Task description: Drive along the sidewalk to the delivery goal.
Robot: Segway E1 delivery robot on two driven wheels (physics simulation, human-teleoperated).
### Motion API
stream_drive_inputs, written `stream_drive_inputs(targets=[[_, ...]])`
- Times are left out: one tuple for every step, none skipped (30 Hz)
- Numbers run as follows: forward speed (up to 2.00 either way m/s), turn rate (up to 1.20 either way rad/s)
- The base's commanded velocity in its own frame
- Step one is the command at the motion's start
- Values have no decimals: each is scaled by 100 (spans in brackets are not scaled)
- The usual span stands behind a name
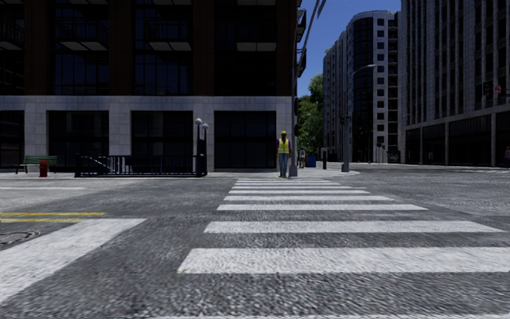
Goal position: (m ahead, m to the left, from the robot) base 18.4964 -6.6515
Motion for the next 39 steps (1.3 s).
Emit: stream_drive_inputs(targets=[[161,0],[161,0],[161,0],[161,0],[161,0],[161,0],[161,0],[161,0],[161,0],[161,0],[161,0],[161,0],[161,0],[161,0],[161,0],[161,0],[161,0],[161,0],[161,0],[161,0],[161,0],[161,0],[161,0],[161,0],[161,0],[161,0],[161,0],[161,0],[161,0],[161,0],[161,0],[161,0],[161,0],[161,0],[161,0],[161,0],[161,0],[161,0],[160,0]])
